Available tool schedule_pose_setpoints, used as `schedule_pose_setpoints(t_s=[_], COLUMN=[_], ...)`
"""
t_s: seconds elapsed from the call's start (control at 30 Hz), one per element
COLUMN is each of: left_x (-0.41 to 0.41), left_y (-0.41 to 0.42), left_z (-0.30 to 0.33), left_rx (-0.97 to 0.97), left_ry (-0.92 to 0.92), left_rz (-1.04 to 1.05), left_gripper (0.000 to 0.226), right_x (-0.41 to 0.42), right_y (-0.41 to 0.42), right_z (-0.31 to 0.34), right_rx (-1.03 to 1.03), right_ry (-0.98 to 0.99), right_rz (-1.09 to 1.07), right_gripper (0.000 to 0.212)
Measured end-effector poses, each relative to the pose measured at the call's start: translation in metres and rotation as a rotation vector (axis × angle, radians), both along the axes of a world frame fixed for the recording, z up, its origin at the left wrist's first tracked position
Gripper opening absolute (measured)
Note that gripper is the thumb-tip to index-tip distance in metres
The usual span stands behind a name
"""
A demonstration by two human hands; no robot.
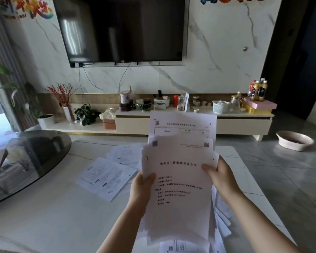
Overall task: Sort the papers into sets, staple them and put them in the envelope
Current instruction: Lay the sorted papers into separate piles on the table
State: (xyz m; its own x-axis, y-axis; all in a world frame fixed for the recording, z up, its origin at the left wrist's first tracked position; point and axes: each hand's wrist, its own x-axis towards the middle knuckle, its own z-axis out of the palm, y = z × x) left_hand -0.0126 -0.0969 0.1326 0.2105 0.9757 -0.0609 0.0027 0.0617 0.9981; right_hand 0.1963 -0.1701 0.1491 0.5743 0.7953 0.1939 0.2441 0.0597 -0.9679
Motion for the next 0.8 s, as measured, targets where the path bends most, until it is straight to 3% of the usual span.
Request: schedule_pose_setpoints(t_s=[0.1,0.3,0.57,0.8], left_x=[0.008,0.009,0.014,0.015], left_y=[0.003,0.008,0.024,0.026], left_z=[0.003,-0.027,-0.07,-0.092], left_rx=[-0.002,0.043,0.054,0.009], left_ry=[-0.071,-0.052,0.116,0.258], left_rz=[0.024,-0.044,-0.16,-0.146], left_gripper=[0.008,0.036,0.034,0.009], right_x=[0.0,0.003,0.0,-0.011], right_y=[0.001,-0.004,0.001,0.008], right_z=[0.007,-0.032,-0.098,-0.112], right_rx=[0.07,0.004,-0.141,-0.172], right_ry=[-0.008,0.057,0.188,0.097], right_rz=[-0.029,0.015,0.014,-0.037], right_gripper=[0.026,0.034,0.033,0.025])
